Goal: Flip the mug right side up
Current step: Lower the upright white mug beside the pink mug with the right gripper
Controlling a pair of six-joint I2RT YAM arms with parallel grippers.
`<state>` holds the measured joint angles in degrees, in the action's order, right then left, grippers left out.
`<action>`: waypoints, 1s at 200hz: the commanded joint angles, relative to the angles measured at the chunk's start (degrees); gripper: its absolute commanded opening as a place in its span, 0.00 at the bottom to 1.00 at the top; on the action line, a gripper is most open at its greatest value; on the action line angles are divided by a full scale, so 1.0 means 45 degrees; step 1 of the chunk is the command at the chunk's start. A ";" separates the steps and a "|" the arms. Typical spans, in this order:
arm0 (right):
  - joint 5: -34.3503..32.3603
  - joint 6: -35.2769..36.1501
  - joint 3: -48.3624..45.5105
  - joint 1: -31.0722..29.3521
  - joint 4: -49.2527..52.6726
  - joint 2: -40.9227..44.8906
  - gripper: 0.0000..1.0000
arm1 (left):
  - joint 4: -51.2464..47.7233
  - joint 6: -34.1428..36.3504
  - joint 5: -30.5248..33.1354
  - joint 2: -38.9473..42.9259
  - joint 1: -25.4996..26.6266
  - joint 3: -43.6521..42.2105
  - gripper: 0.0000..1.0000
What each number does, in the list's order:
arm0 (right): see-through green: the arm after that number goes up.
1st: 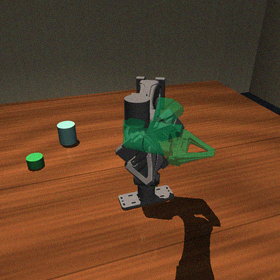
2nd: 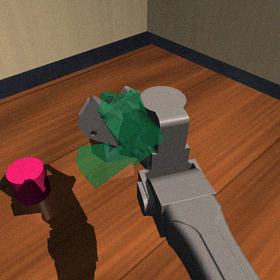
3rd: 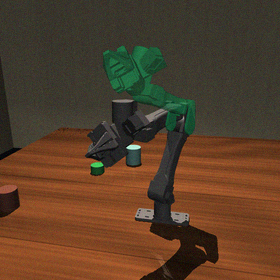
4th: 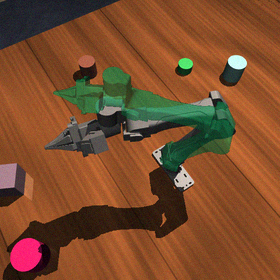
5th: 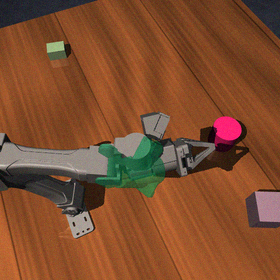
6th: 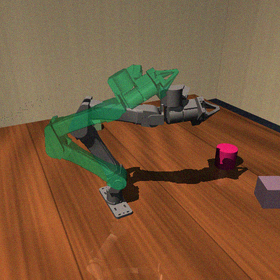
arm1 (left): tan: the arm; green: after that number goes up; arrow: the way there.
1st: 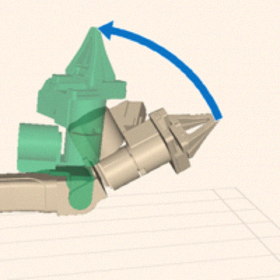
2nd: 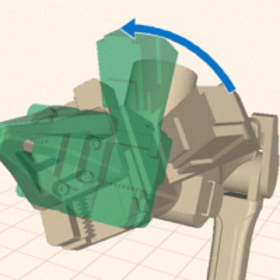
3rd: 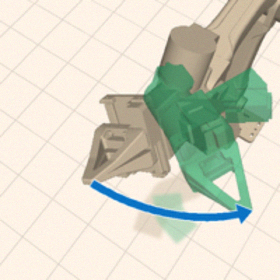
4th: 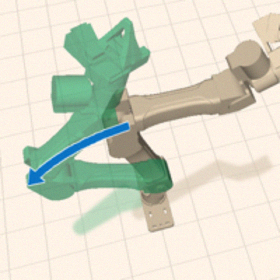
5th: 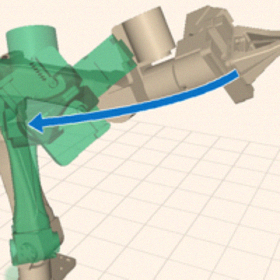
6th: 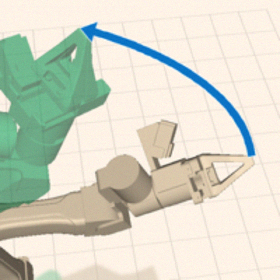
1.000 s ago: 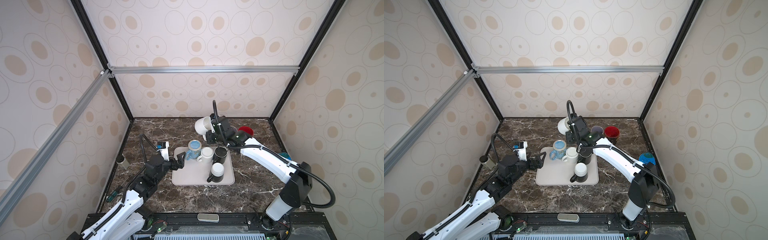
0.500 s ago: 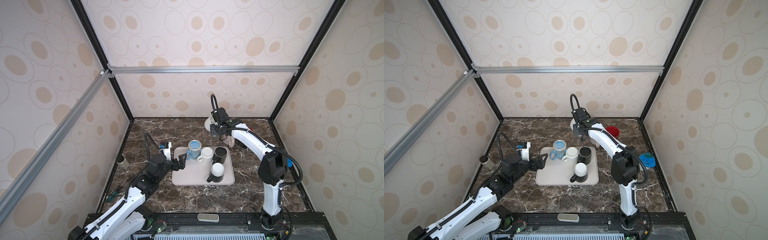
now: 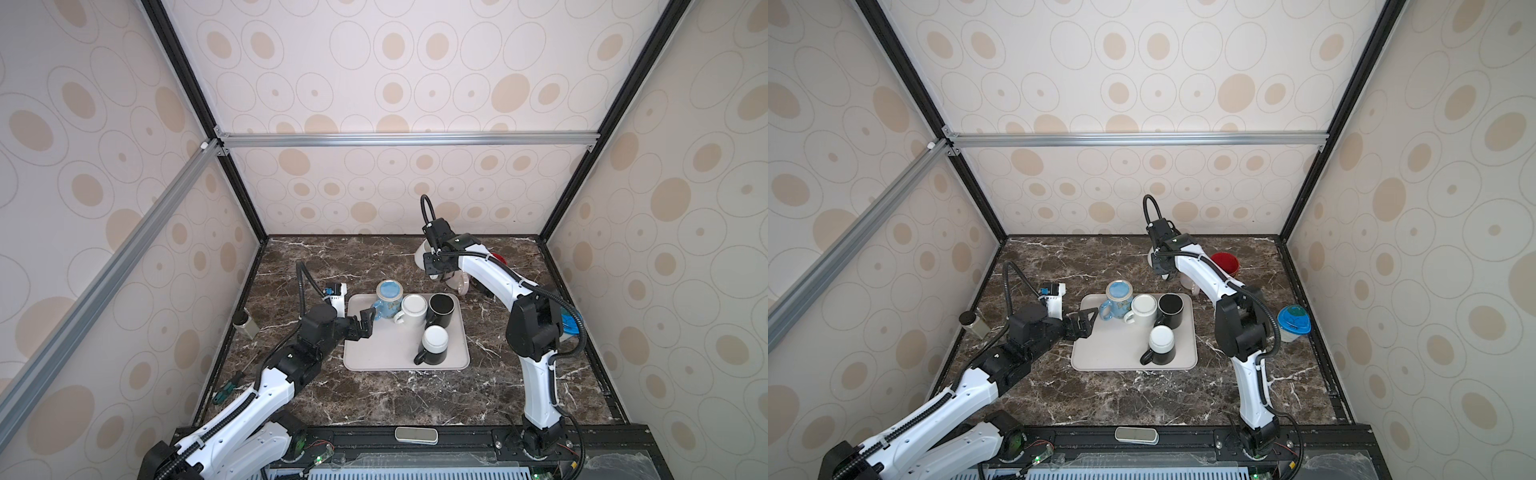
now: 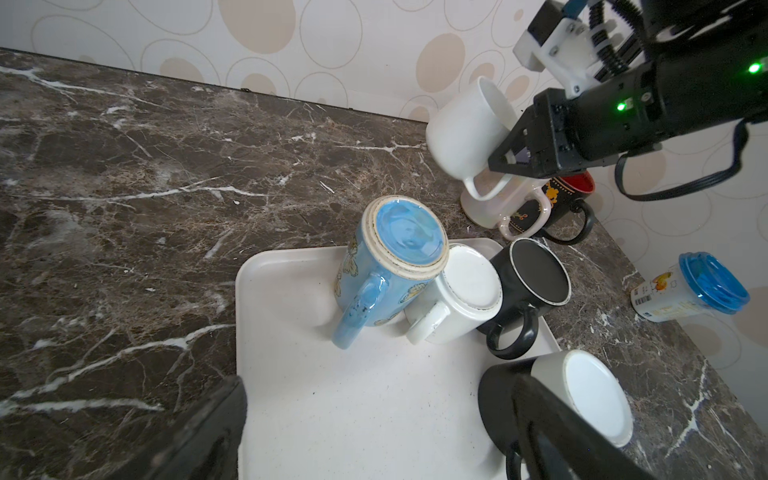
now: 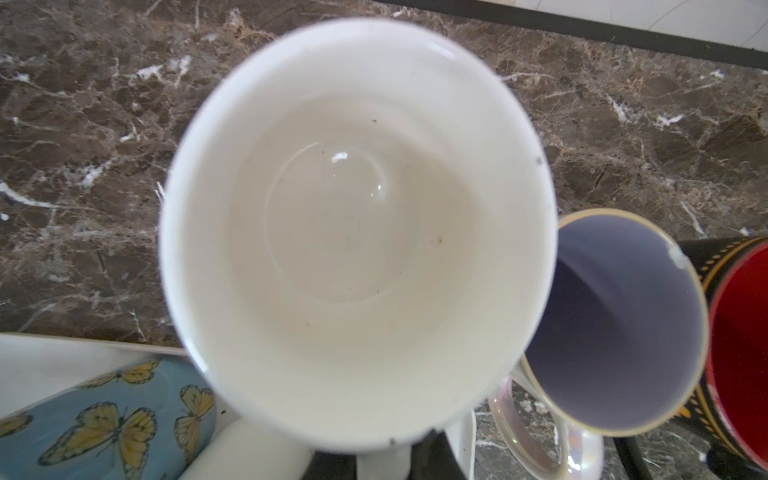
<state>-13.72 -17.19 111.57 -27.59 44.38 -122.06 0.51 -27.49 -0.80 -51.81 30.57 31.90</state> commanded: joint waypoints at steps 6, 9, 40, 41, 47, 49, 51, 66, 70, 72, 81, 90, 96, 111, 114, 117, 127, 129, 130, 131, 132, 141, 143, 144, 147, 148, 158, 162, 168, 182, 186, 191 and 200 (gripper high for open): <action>-0.0214 0.0008 0.0267 0.0267 -0.0424 -0.0242 0.00 | -0.0117 0.0287 -0.0035 0.0049 0.0063 0.0453 1.00; -0.0199 0.0009 0.0273 0.0289 -0.0428 -0.0273 0.00 | -0.0114 0.0287 -0.0037 0.0049 0.0063 0.0448 1.00; -0.0214 0.0031 0.0270 0.0355 -0.0428 -0.0657 0.00 | -0.0087 0.0287 -0.0038 0.0051 0.0062 0.0449 1.00; -0.0224 0.0031 0.0268 0.0363 -0.0429 -0.0663 0.00 | -0.0091 0.0287 -0.0038 0.0050 0.0053 0.0450 1.00; -0.0250 0.0048 0.0270 0.0374 -0.0457 -0.0738 0.00 | -0.0102 0.0287 -0.0038 0.0064 0.0047 0.0450 1.00; -0.0243 0.0050 0.0281 0.0376 -0.0465 -0.0754 0.00 | -0.0097 0.0273 -0.0038 0.0067 0.0059 0.0440 1.00; -0.0250 0.0036 0.0279 0.0401 -0.0467 -0.0788 0.00 | -0.0080 0.0269 -0.0038 0.0058 0.0057 0.0443 1.00; -0.0241 0.0049 0.0304 0.0439 -0.0449 -0.0953 0.00 | -0.0091 0.0268 -0.0057 0.0065 0.0061 0.0450 1.00; -0.0240 0.0030 0.0317 0.0444 -0.0431 -0.0994 0.00 | -0.0088 0.0268 -0.0057 0.0066 0.0063 0.0465 1.00; -0.0250 0.0031 0.0313 0.0447 -0.0429 -0.1014 0.00 | -0.0108 0.0268 -0.0057 0.0073 0.0048 0.0468 1.00; -0.0320 0.0013 0.0331 0.0448 -0.0410 -0.1086 0.00 | -0.0114 0.0268 -0.0038 0.0084 0.0061 0.0460 1.00; -0.0349 0.0002 0.0318 0.0444 -0.0409 -0.1135 0.00 | -0.0109 0.0268 -0.0041 0.0102 0.0065 0.0450 1.00; -0.0350 -0.0018 0.0301 0.0439 -0.0424 -0.1174 0.00 | -0.0114 0.0268 -0.0038 0.0109 0.0072 0.0450 1.00; -0.0351 -0.0029 0.0324 0.0454 -0.0415 -0.1288 0.00 | -0.0084 0.0253 -0.0018 0.0118 0.0064 0.0431 1.00; -0.0346 -0.0030 0.0324 0.0459 -0.0410 -0.1308 0.00 | -0.0084 0.0266 -0.0018 0.0123 0.0078 0.0428 1.00; -0.0333 -0.0030 0.0344 0.0464 -0.0400 -0.1337 0.00 | -0.0093 0.0268 -0.0023 0.0109 0.0082 0.0430 1.00; -0.0319 -0.0048 0.0363 0.0471 -0.0390 -0.1405 0.00 | -0.0075 0.0244 -0.0039 0.0108 0.0077 0.0431 1.00; -0.0304 -0.0052 0.0363 0.0483 -0.0375 -0.1419 0.00 | -0.0070 0.0242 -0.0038 0.0117 0.0081 0.0431 1.00; -0.0308 -0.0050 0.0373 0.0485 -0.0373 -0.1425 0.00 | -0.0063 0.0245 -0.0038 0.0103 0.0082 0.0431 1.00; -0.0310 -0.0068 0.0378 0.0487 -0.0371 -0.1437 0.00 | -0.0059 0.0247 -0.0038 0.0105 0.0082 0.0431 1.00; -0.0301 -0.0067 0.0380 0.0497 -0.0371 -0.1443 0.00 | -0.0067 0.0248 -0.0038 0.0097 0.0082 0.0431 1.00; -0.0259 -0.0105 0.0378 0.0507 -0.0348 -0.1479 0.00 | -0.0045 0.0248 -0.0057 0.0110 0.0076 0.0418 1.00; -0.0245 -0.0110 0.0382 0.0507 -0.0355 -0.1486 0.00 | -0.0053 0.0258 -0.0057 0.0093 0.0071 0.0413 1.00; -0.0239 -0.0118 0.0382 0.0507 -0.0353 -0.1488 0.00 | -0.0045 0.0253 -0.0057 0.0091 0.0067 0.0412 1.00; -0.0234 -0.0115 0.0380 0.0523 -0.0356 -0.1503 0.00 | -0.0044 0.0261 -0.0057 0.0105 0.0066 0.0411 1.00; -0.0234 -0.0115 0.0380 0.0523 -0.0356 -0.1503 0.00 | -0.0050 0.0255 -0.0057 0.0106 0.0074 0.0411 1.00; -0.0209 -0.0145 0.0400 0.0520 -0.0351 -0.1556 0.00 | -0.0041 0.0249 -0.0038 0.0101 0.0069 0.0411 1.00; -0.0185 -0.0173 0.0425 0.0526 -0.0351 -0.1582 0.00 | -0.0042 0.0248 -0.0040 0.0097 0.0075 0.0411 1.00; -0.0129 -0.0170 0.0439 0.0536 -0.0332 -0.1596 0.00 | -0.0036 0.0248 -0.0038 0.0106 0.0073 0.0411 1.00; -0.0097 -0.0193 0.0478 0.0527 -0.0302 -0.1654 0.01 | -0.0038 0.0267 -0.0038 0.0105 0.0081 0.0410 1.00; -0.0092 -0.0184 0.0501 0.0525 -0.0293 -0.1674 0.01 | -0.0036 0.0268 -0.0028 0.0094 0.0068 0.0411 1.00; -0.0082 -0.0194 0.0517 0.0525 -0.0273 -0.1698 0.02 | -0.0049 0.0268 -0.0028 0.0099 0.0073 0.0399 1.00; -0.0068 -0.0203 0.0556 0.0530 -0.0207 -0.1737 0.03 | -0.0038 0.0268 -0.0018 0.0103 0.0082 0.0410 1.00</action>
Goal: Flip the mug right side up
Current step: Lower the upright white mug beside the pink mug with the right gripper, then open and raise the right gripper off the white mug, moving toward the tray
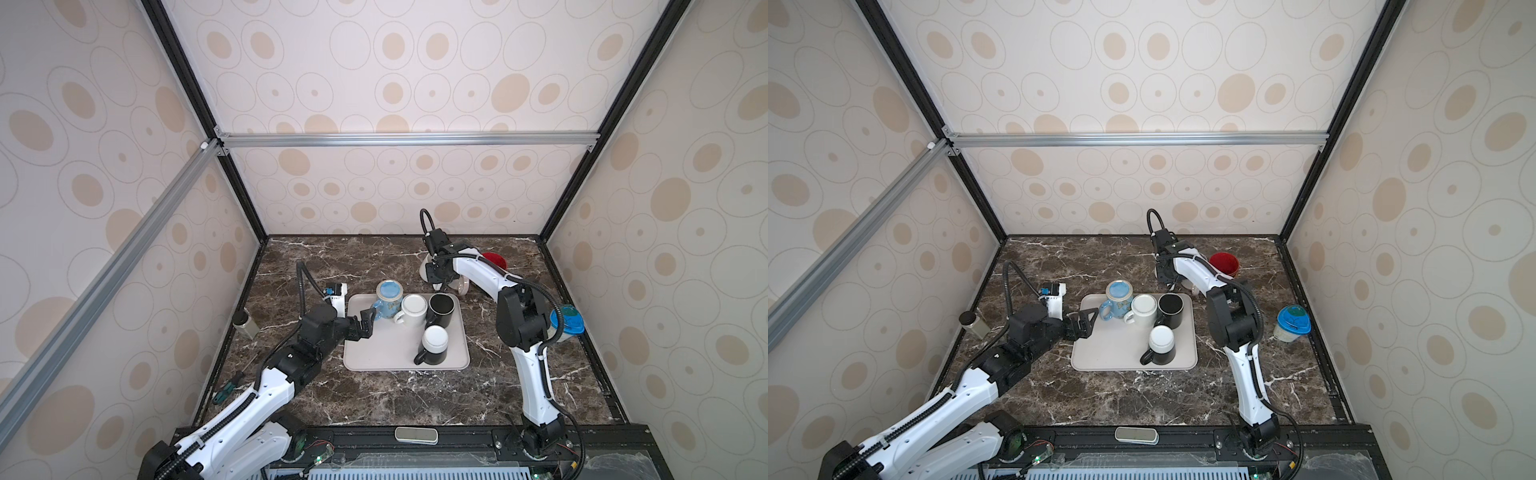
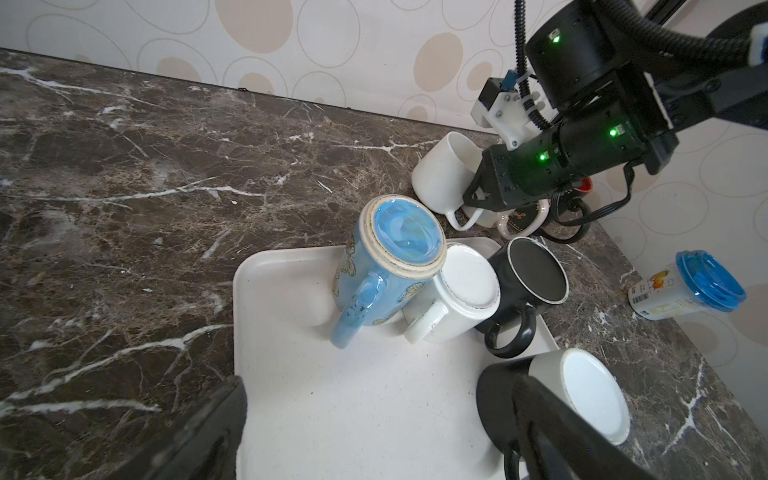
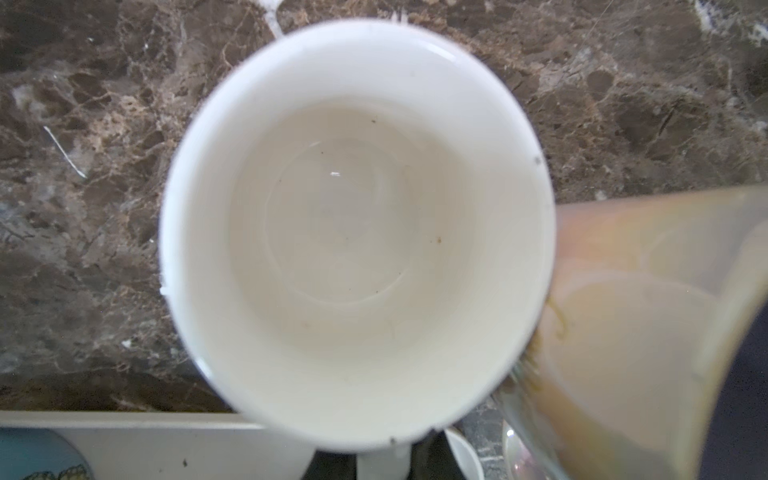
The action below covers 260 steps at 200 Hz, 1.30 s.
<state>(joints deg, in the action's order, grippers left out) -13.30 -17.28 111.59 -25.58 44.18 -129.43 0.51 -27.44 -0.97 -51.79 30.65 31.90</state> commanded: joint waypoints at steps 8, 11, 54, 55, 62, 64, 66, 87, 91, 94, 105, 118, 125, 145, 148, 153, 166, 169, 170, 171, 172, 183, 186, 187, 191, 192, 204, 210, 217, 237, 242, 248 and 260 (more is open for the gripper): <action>-0.0145 -0.0184 0.0607 0.0070 -0.0084 -0.0125 0.04 | -0.0043 0.0242 0.0040 0.0110 0.0058 0.0392 1.00; -0.0144 -0.0184 0.0626 0.0091 -0.0064 -0.0140 0.04 | -0.0037 0.0246 0.0040 0.0116 0.0060 0.0392 1.00; 0.0024 -0.0195 0.0700 0.0072 0.0232 -0.0135 0.08 | -0.0032 0.0258 0.0050 0.0180 0.0062 0.0353 1.00; 0.0015 -0.0199 0.0705 0.0076 0.0246 -0.0130 0.09 | -0.0024 0.0248 0.0055 0.0180 0.0062 0.0353 1.00; 0.0035 -0.0185 0.0698 0.0060 0.0278 -0.0116 0.10 | 0.0004 0.0234 0.0060 0.0180 0.0058 0.0343 1.00; 0.0023 -0.0194 0.0707 0.0060 0.0288 -0.0108 0.11 | 0.0013 0.0238 0.0050 0.0176 0.0062 0.0350 1.00; 0.0025 -0.0201 0.0685 0.0060 0.0296 -0.0106 0.11 | 0.0006 0.0238 0.0043 0.0180 0.0053 0.0352 1.00; 0.0110 -0.0235 0.0662 0.0025 0.0355 -0.0047 0.17 | 0.0042 0.0219 0.0040 0.0160 0.0055 0.0332 1.00; 0.0157 -0.0242 0.0634 0.0032 0.0357 -0.0047 0.18 | 0.0040 0.0219 0.0031 0.0156 0.0049 0.0333 1.00; 0.0191 -0.0252 0.0632 0.0037 0.0357 -0.0030 0.19 | 0.0042 0.0219 0.0037 0.0161 0.0064 0.0328 1.00; 0.0240 -0.0288 0.0593 -0.0004 0.0376 -0.0013 0.23 | 0.0042 0.0199 0.0040 0.0166 0.0070 0.0296 1.00; 0.0294 -0.0321 0.0496 -0.0028 0.0343 0.0011 0.26 | 0.0059 0.0165 0.0010 0.0238 0.0079 0.0257 1.00; 0.0333 -0.0349 0.0439 -0.0055 0.0301 0.0011 0.28 | 0.0075 0.0161 0.0020 0.0258 0.0082 0.0209 1.00; 0.0568 -0.0433 0.0282 -0.0116 0.0213 0.0098 0.32 | 0.0096 0.0179 0.0098 0.0281 0.0082 0.0177 1.00; 0.0589 -0.0437 0.0244 -0.0130 0.0202 0.0117 0.32 | 0.0073 0.0180 0.0099 0.0288 0.0068 0.0164 1.00; 0.0623 -0.0455 0.0178 -0.0135 0.0184 0.0159 0.33 | 0.0081 0.0180 0.0099 0.0315 0.0077 0.0163 1.00; 0.0660 -0.0495 0.0002 -0.0155 0.0087 0.0296 0.34 | 0.0082 0.0180 0.0099 0.0317 0.0081 0.0173 1.00; 0.0662 -0.0496 -0.0021 -0.0155 0.0067 0.0328 0.34 | 0.0067 0.0180 0.0099 0.0308 0.0077 0.0174 1.00; 0.0676 -0.0506 -0.0036 -0.0155 0.0066 0.0336 0.33 | 0.0064 0.0180 0.0099 0.0313 0.0080 0.0185 1.00; 0.0683 -0.0501 -0.0034 -0.0155 0.0065 0.0349 0.34 | 0.0063 0.0180 0.0099 0.0315 0.0081 0.0191 1.00; 0.0696 -0.0499 -0.0033 -0.0155 0.0065 0.0366 0.34 | 0.0072 0.0170 0.0099 0.0316 0.0072 0.0184 1.00; 0.0746 -0.0501 -0.0171 -0.0172 0.0064 0.0555 0.34 | 0.0078 0.0190 0.0099 0.0347 0.0067 0.0160 1.00; 0.0731 -0.0497 -0.0201 -0.0169 0.0047 0.0633 0.34 | 0.0095 0.0198 0.0114 0.0360 0.0081 0.0148 1.00; 0.0740 -0.0497 -0.0224 -0.0172 0.0036 0.0654 0.34 | 0.0108 0.0199 0.0116 0.0368 0.0082 0.0143 1.00; 0.0732 -0.0482 -0.0288 -0.0174 0.0011 0.0760 0.34 | 0.0118 0.0195 0.0128 0.0376 0.0080 0.0123 1.00; 0.0731 -0.0489 -0.0297 -0.0174 -0.0001 0.0786 0.34 | 0.0119 0.0197 0.0133 0.0376 0.0071 0.0121 1.00; 0.0717 -0.0429 -0.0487 -0.0211 -0.0048 0.1218 0.35 | 0.0192 0.0185 0.0204 0.0392 0.0081 0.0050 1.00; 0.0731 -0.0373 -0.0581 -0.0218 -0.0053 0.1457 0.35 | 0.0279 0.0163 0.0259 0.0394 0.0074 -0.0015 1.00; 0.0712 -0.0306 -0.0717 -0.0230 -0.0081 0.1788 0.35 | 0.0370 0.0108 0.0382 0.0358 0.0082 -0.0111 1.00; 0.0768 -0.0092 -0.1435 -0.0328 -0.0464 0.2993 0.35 | 0.0716 -0.0043 0.0695 0.0294 0.0078 -0.0343 1.00; 0.0807 -0.0036 -0.1597 -0.0380 -0.0550 0.3276 0.35 | 0.0788 -0.0097 0.0807 0.0256 0.0073 -0.0404 1.00; 0.0874 0.0021 -0.1782 -0.0442 -0.0645 0.3647 0.35 | 0.0808 -0.0189 0.1036 0.0142 0.0082 -0.0447 1.00; 0.0944 0.0116 -0.2128 -0.0576 -0.0837 0.4228 0.34 | 0.0768 -0.0259 0.1305 -0.0196 0.0077 -0.0462 1.00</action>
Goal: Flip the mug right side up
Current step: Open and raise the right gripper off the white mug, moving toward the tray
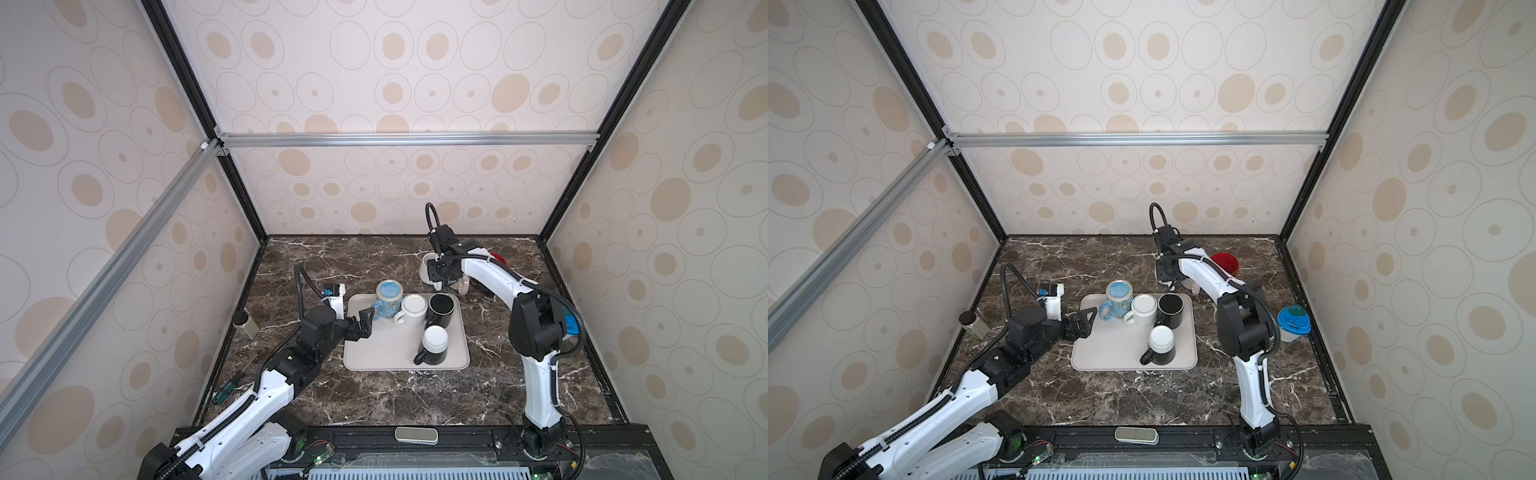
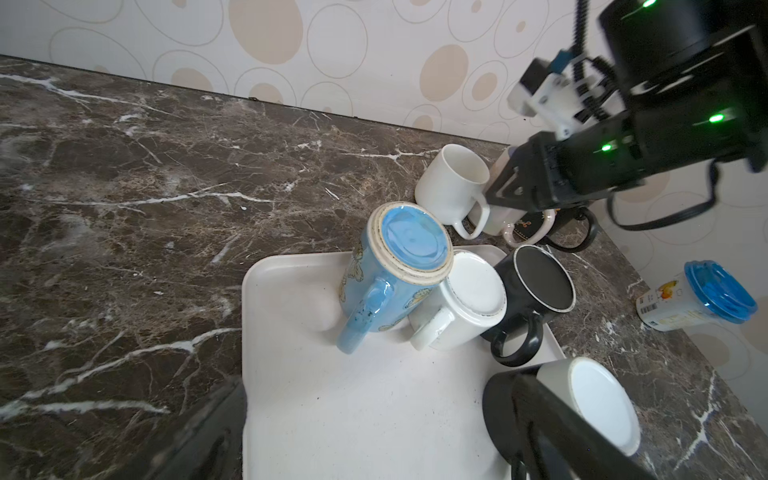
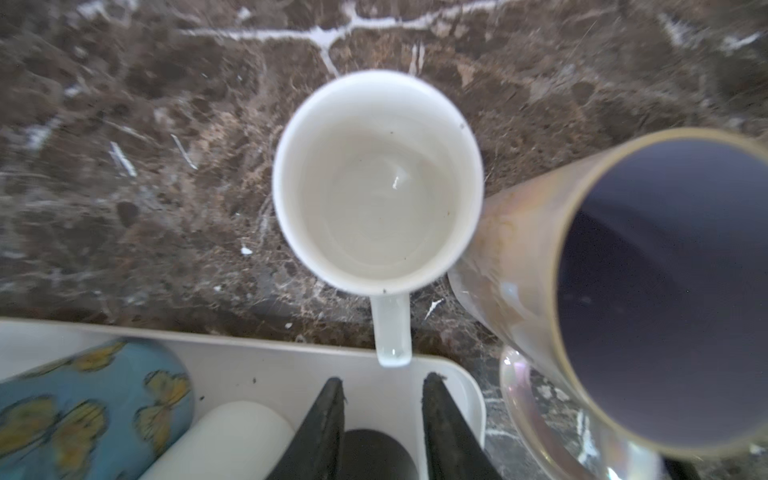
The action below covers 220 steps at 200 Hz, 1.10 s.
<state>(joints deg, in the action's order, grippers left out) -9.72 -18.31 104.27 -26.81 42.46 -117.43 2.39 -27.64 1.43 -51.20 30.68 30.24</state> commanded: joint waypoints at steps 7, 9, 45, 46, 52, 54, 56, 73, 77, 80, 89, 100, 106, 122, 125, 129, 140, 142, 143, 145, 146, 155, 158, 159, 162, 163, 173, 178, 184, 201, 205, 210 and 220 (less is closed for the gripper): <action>0.0231 0.0393 -0.0738 -0.0460 -0.0531 0.1952 0.34 | 0.0283 -0.0357 0.1048 -0.0557 0.0077 -0.0075 1.00; 0.0241 0.0405 -0.0795 -0.0505 -0.0568 0.2046 0.34 | 0.0263 -0.0424 0.1142 -0.0625 0.0068 -0.0078 1.00; 0.0087 0.0676 -0.2040 -0.1692 -0.1056 0.3596 0.34 | 0.2527 -0.1134 0.1761 -0.0404 0.0078 -0.1496 1.00; 0.0088 0.0692 -0.2088 -0.1725 -0.1066 0.3634 0.34 | 0.2638 -0.1158 0.1776 -0.0372 0.0078 -0.1569 1.00; 0.0001 0.0736 -0.2418 -0.1959 -0.1243 0.3930 0.34 | 0.3164 -0.1334 0.1881 -0.0235 0.0076 -0.1914 1.00; -0.0006 0.0759 -0.2548 -0.2028 -0.1308 0.4035 0.33 | 0.3410 -0.1386 0.1901 -0.0212 0.0077 -0.1993 1.00; -0.0038 0.0755 -0.2688 -0.2128 -0.1397 0.4159 0.33 | 0.3535 -0.1434 0.1931 -0.0187 0.0068 -0.2081 1.00; -0.0176 0.0745 -0.4000 -0.2723 -0.2289 0.5177 0.33 | 0.3932 -0.1651 0.2082 -0.0177 0.0058 -0.2339 1.00; -0.0100 0.0747 -0.4303 -0.2814 -0.2527 0.5423 0.32 | 0.3834 -0.1669 0.2111 -0.0186 0.0054 -0.2314 1.00; 0.0050 0.0752 -0.4545 -0.2861 -0.2697 0.5591 0.33 | 0.3744 -0.1710 0.2131 -0.0212 0.0058 -0.2275 1.00; 0.0429 0.0614 -0.5221 -0.2938 -0.3219 0.6113 0.33 | 0.3495 -0.1833 0.2218 -0.0208 0.0057 -0.2178 1.00; 0.0871 0.0339 -0.5770 -0.2942 -0.3452 0.6571 0.33 | 0.3211 -0.1846 0.2259 -0.0167 0.0058 -0.2087 1.00; 0.1035 0.0191 -0.5901 -0.2947 -0.3368 0.6737 0.33 | 0.3124 -0.1759 0.2173 -0.0127 0.0048 -0.2020 1.00; 0.1755 -0.0038 -0.6008 -0.2936 -0.2903 0.6893 0.33 | 0.2767 -0.0851 0.1446 -0.0154 0.0057 -0.1857 1.00; 0.1960 -0.0083 -0.6021 -0.2945 -0.2798 0.6920 0.33 | 0.2769 -0.0733 0.1406 -0.0174 0.0041 -0.1842 1.00; 0.2223 -0.0161 -0.6022 -0.2949 -0.2696 0.6932 0.34 | 0.2754 -0.0594 0.1359 -0.0186 0.0056 -0.1806 1.00; 0.2931 -0.0506 -0.6032 -0.2943 -0.2460 0.7005 0.35 | 0.2695 -0.0165 0.1197 -0.0327 0.0056 -0.1678 1.00; 0.3055 -0.0572 -0.6049 -0.2947 -0.2447 0.7016 0.36 | 0.2692 -0.0103 0.1159 -0.0338 0.0043 -0.1656 1.00; 0.3125 -0.0605 -0.6055 -0.2948 -0.2435 0.7024 0.36 | 0.2691 -0.0076 0.1153 -0.0349 0.0051 -0.1649 1.00; 0.3240 -0.0670 -0.6060 -0.2949 -0.2419 0.7035 0.37 | 0.2676 -0.0017 0.1134 -0.0387 0.0046 -0.1604 1.00; 0.3286 -0.0703 -0.6070 -0.2959 -0.2421 0.7043 0.37 | 0.2674 0.0015 0.1121 -0.0403 0.0042 -0.1584 1.00; 0.3649 -0.1019 -0.6138 -0.2948 -0.2362 0.7129 0.38 | 0.2622 0.0289 0.1037 -0.0544 0.0053 -0.1378 1.00; 0.3751 -0.1124 -0.6171 -0.2947 -0.2362 0.7147 0.39 | 0.2587 0.0364 0.0972 -0.0630 0.0057 -0.1316 1.00; 0.3827 -0.1195 -0.6201 -0.2953 -0.2364 0.7173 0.39 | 0.2590 0.0391 0.0962 -0.0652 0.0048 -0.1293 1.00; 0.3937 -0.1309 -0.6235 -0.2937 -0.2374 0.7184 0.39 | 0.2573 0.0465 0.0923 -0.0709 0.0057 -0.1227 1.00; 0.3976 -0.1336 -0.6246 -0.2933 -0.2389 0.7196 0.39 | 0.2573 0.0500 0.0898 -0.0750 0.0057 -0.1200 1.00; 0.4256 -0.1627 -0.6330 -0.2940 -0.2451 0.7298 0.40 | 0.2489 0.0746 0.0825 -0.1018 0.0050 -0.0932 1.00; 0.4490 -0.1749 -0.6371 -0.2930 -0.2506 0.7344 0.40 | 0.2455 0.0868 0.0772 -0.1131 0.0057 -0.0811 0.99; 0.4803 -0.1907 -0.6443 -0.2933 -0.2602 0.7411 0.40 | 0.2436 0.1004 0.0687 -0.1327 0.0057 -0.0653 0.98; 0.5689 -0.2397 -0.6687 -0.2935 -0.3012 0.7605 0.41 | 0.2437 0.1176 0.0405 -0.1689 0.0052 -0.0337 0.96; 0.5989 -0.2569 -0.6794 -0.2930 -0.3203 0.7655 0.41 | 0.2447 0.1171 0.0303 -0.1767 0.0058 -0.0270 0.96; 0.6526 -0.2789 -0.6964 -0.2882 -0.3549 0.7714 0.41 | 0.2479 0.1154 0.0209 -0.1847 0.0051 -0.0222 0.95; 0.7416 -0.3285 -0.7231 -0.2785 -0.4104 0.7789 0.41 | 0.2525 0.1107 0.0077 -0.1985 0.0058 -0.0180 0.95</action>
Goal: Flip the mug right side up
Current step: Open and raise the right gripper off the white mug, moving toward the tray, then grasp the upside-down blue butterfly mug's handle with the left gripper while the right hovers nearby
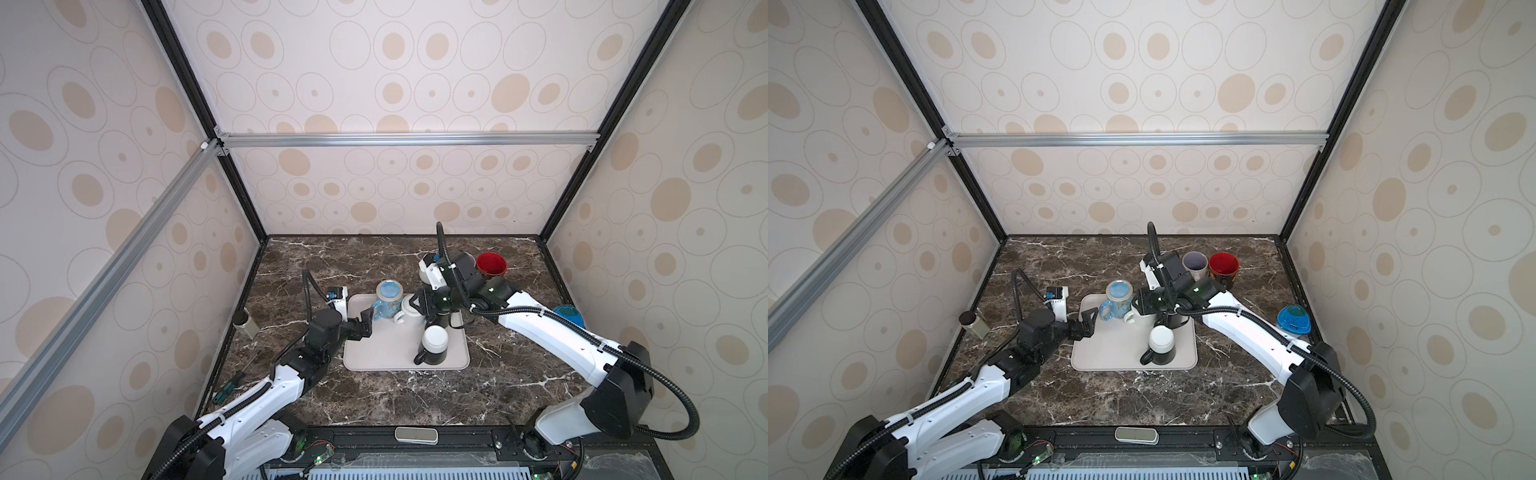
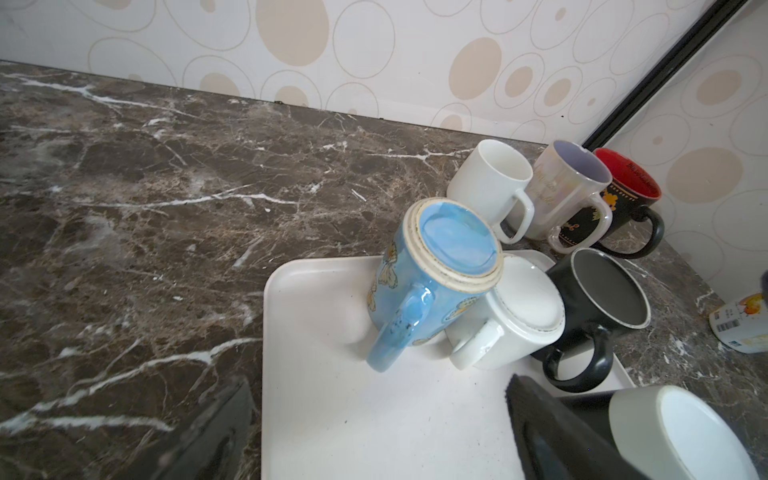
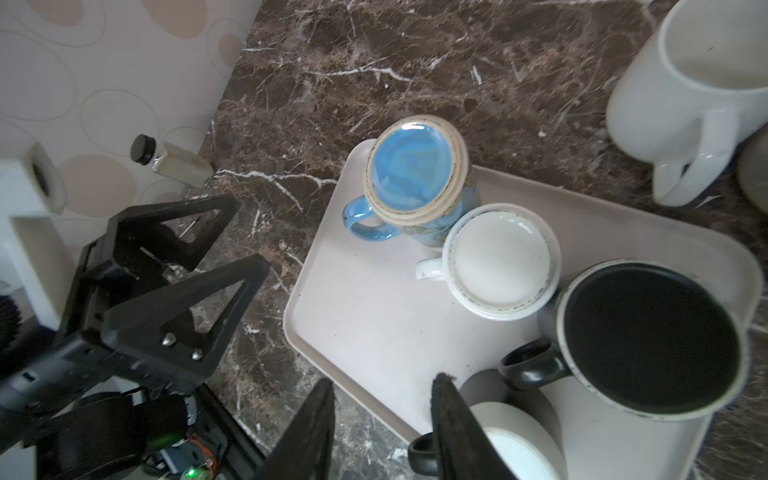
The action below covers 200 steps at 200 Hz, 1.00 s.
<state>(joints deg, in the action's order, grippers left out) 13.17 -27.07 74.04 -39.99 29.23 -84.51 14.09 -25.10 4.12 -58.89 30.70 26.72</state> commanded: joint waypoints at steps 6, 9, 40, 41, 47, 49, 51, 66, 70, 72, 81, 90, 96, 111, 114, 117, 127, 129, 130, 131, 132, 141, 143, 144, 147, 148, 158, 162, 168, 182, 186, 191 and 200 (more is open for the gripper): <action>0.2901 -0.1597 -0.0661 0.0181 -0.1552 0.0508 0.41 | -0.0024 0.0522 -0.0579 -0.0307 0.0035 0.0605 0.94; 0.3173 -0.1713 -0.0729 0.0181 -0.1747 0.0517 0.40 | -0.0003 0.0508 -0.0585 -0.0320 0.0044 0.0605 0.94; 0.5352 -0.3105 -0.1375 0.0484 -0.3578 0.0435 0.37 | -0.0149 0.0509 -0.0506 -0.0415 0.0048 0.0622 0.94; 0.5344 -0.3096 -0.1375 0.0476 -0.3572 0.0438 0.37 | -0.0155 0.0505 -0.0496 -0.0421 0.0041 0.0633 0.94; 0.5353 -0.3039 -0.1356 0.0470 -0.3510 0.0441 0.37 | -0.0219 0.0557 -0.0466 -0.0498 0.0034 0.0672 0.94; 0.5354 -0.3030 -0.1356 0.0473 -0.3504 0.0440 0.37 | -0.0235 0.0558 -0.0466 -0.0529 0.0044 0.0695 0.94; 0.5355 -0.3014 -0.1356 0.0494 -0.3492 0.0440 0.37 | -0.0253 0.0573 -0.0466 -0.0556 0.0046 0.0711 0.94; 0.5351 -0.3044 -0.1448 0.0491 -0.3580 0.0499 0.37 | -0.0318 0.0649 -0.0559 -0.0736 0.0052 0.0795 0.94; 0.5364 -0.3064 -0.1462 0.0505 -0.3593 0.0499 0.37 | -0.0318 0.0656 -0.0592 -0.0799 0.0052 0.0828 0.94; 0.5386 -0.3080 -0.1465 0.0492 -0.3617 0.0508 0.37 | -0.0318 0.0647 -0.0590 -0.0814 0.0053 0.0827 0.94; 0.5395 -0.3081 -0.1490 0.0495 -0.3630 0.0537 0.37 | -0.0311 0.0693 -0.0637 -0.0935 0.0053 0.0886 0.94; 0.5375 -0.3086 -0.1529 0.0507 -0.3645 0.0593 0.37 | -0.0281 0.0714 -0.0679 -0.1037 0.0052 0.0934 0.93; 0.5374 -0.3086 -0.1562 0.0490 -0.3655 0.0615 0.36 | -0.0209 0.0732 -0.0731 -0.1100 0.0051 0.0952 0.93; 0.5333 -0.3086 -0.1609 0.0505 -0.3663 0.0691 0.37 | -0.0087 0.0764 -0.0831 -0.1271 0.0052 0.0995 0.91; 0.5330 -0.3101 -0.1619 0.0495 -0.3664 0.0694 0.37 | -0.0069 0.0772 -0.0837 -0.1310 0.0051 0.1001 0.91; 0.5315 -0.3100 -0.1626 0.0496 -0.3664 0.0694 0.37 | -0.0055 0.0791 -0.0854 -0.1364 0.0053 0.1026 0.91; 0.5334 -0.3156 -0.1658 0.0497 -0.3726 0.0728 0.36 | 0.0003 0.0850 -0.0913 -0.1487 0.0046 0.1105 0.90; 0.5330 -0.3162 -0.1656 0.0490 -0.3724 0.0712 0.37 | 0.0007 0.0876 -0.0925 -0.1523 0.0042 0.1116 0.90; 0.5333 -0.3163 -0.1652 0.0489 -0.3723 0.0723 0.37 | 0.0001 0.0883 -0.0930 -0.1532 0.0038 0.1124 0.90; 0.5324 -0.3164 -0.1660 0.0498 -0.3723 0.0718 0.37 | -0.0002 0.0897 -0.0942 -0.1547 0.0036 0.1128 0.89; 0.5320 -0.3154 -0.1645 0.0503 -0.3723 0.0716 0.36 | -0.0004 0.0904 -0.0948 -0.1564 0.0044 0.1150 0.89; 0.5079 -0.3028 -0.1593 0.0504 -0.3503 0.0714 0.37 | -0.0005 0.0990 -0.0933 -0.1736 0.0053 0.1272 0.89; 0.4993 -0.2969 -0.1557 0.0497 -0.3419 0.0714 0.36 | -0.0005 0.1013 -0.0935 -0.1751 0.0043 0.1299 0.89; 0.4930 -0.2940 -0.1554 0.0492 -0.3366 0.0723 0.36 | -0.0005 0.1030 -0.0945 -0.1773 0.0039 0.1314 0.89; 0.4799 -0.2848 -0.1525 0.0503 -0.3227 0.0715 0.36 | -0.0015 0.1087 -0.0963 -0.1851 0.0051 0.1353 0.88; 0.4735 -0.2811 -0.1509 0.0505 -0.3172 0.0714 0.36 | -0.0010 0.1106 -0.0978 -0.1872 0.0052 0.1370 0.88; 0.4175 -0.2497 -0.1445 0.0488 -0.2740 0.0714 0.36 | 0.0032 0.1263 -0.1080 -0.2052 0.0053 0.1497 0.86; 0.3947 -0.2396 -0.1420 0.0494 -0.2576 0.0701 0.36 | 0.0034 0.1322 -0.1115 -0.2145 0.0042 0.1563 0.85; 0.3681 -0.2237 -0.1416 0.0493 -0.2381 0.0694 0.36 | 0.0039 0.1457 -0.1182 -0.2274 0.0042 0.1660 0.84; 0.3344 -0.1951 -0.1414 0.0502 -0.2149 0.0667 0.36 | -0.0117 0.1757 -0.1264 -0.2702 0.0043 0.1945 0.78; 0.3281 -0.1904 -0.1433 0.0493 -0.2113 0.0641 0.36 | -0.0183 0.1837 -0.1284 -0.2833 0.0045 0.2055 0.75; 0.3198 -0.1848 -0.1453 0.0503 -0.2078 0.0638 0.36 | -0.0273 0.1950 -0.1346 -0.3026 0.0024 0.2212 0.72; 0.3067 -0.1737 -0.1491 0.0500 -0.2030 0.0616 0.36 | -0.0454 0.2183 -0.1525 -0.3367 0.0015 0.2477 0.69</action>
<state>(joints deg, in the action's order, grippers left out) 30.57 -37.58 67.16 -37.80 17.50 -82.87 13.74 -19.59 -1.02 -71.05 30.70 33.58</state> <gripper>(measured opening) 0.364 0.722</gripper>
